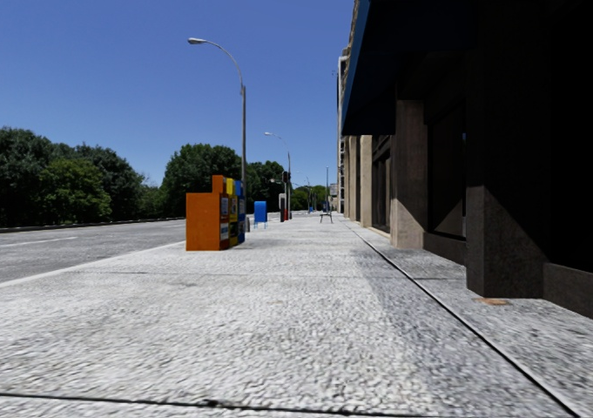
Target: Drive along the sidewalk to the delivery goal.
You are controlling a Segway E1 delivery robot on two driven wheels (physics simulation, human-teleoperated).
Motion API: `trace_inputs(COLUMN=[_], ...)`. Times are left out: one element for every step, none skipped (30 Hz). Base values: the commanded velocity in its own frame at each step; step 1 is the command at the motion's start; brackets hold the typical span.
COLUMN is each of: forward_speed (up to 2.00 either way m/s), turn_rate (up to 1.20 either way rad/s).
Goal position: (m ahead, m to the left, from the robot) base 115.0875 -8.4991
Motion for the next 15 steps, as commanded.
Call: trace_inputs(forward_speed=[2.0, 2.0, 2.0, 2.0, 2.0, 2.0, 2.0, 2.0, 2.0, 2.0, 2.0, 2.0, 2.0, 2.0, 2.0], turn_rate=[0.0, -0.16, -0.16, -0.17, -0.05, -0.05, 0.0, 0.0, 0.0, 0.0, 0.0, 0.0, 0.0, 0.0, 0.0])
